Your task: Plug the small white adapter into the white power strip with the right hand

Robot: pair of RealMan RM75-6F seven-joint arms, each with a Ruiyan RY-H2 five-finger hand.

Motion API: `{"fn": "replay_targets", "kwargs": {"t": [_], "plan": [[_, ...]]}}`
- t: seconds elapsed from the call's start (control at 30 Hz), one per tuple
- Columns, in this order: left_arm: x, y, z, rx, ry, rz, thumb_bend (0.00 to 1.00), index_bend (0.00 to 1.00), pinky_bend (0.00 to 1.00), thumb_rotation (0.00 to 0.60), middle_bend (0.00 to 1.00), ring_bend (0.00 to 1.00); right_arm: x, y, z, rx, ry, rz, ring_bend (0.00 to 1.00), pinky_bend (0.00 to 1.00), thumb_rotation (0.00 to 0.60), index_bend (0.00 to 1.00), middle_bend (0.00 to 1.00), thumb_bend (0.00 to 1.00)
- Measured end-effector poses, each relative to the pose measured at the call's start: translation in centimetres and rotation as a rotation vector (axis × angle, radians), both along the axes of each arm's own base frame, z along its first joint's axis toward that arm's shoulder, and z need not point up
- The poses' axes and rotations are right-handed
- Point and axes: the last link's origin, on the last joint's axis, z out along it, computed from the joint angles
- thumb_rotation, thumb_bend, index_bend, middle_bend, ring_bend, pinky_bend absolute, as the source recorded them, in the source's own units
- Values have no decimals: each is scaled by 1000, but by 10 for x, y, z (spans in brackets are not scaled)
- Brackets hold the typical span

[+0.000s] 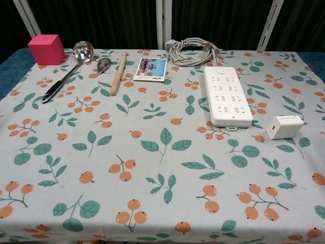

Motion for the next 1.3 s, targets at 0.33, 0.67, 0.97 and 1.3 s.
{"fn": "replay_targets", "kwargs": {"t": [0.33, 0.67, 0.97, 1.3], "plan": [[-3, -5, -3, 1, -10, 6, 34, 77, 0, 600, 44, 0, 3, 0, 0, 20, -12, 10, 86, 118, 600, 143, 234, 164], [-3, -8, -7, -1, -28, 2, 34, 80, 0, 600, 44, 0, 10, -9, -11, 87, -22, 29, 86, 117, 600, 151, 258, 163], [-5, -11, -6, 0, -33, 7, 34, 82, 0, 600, 44, 0, 22, -43, -56, 252, 30, 64, 86, 118, 600, 287, 298, 161], [-9, -12, -8, -8, -40, 21, 34, 83, 0, 600, 44, 0, 43, -72, -94, 341, 243, 163, 86, 117, 600, 316, 315, 162]]}}
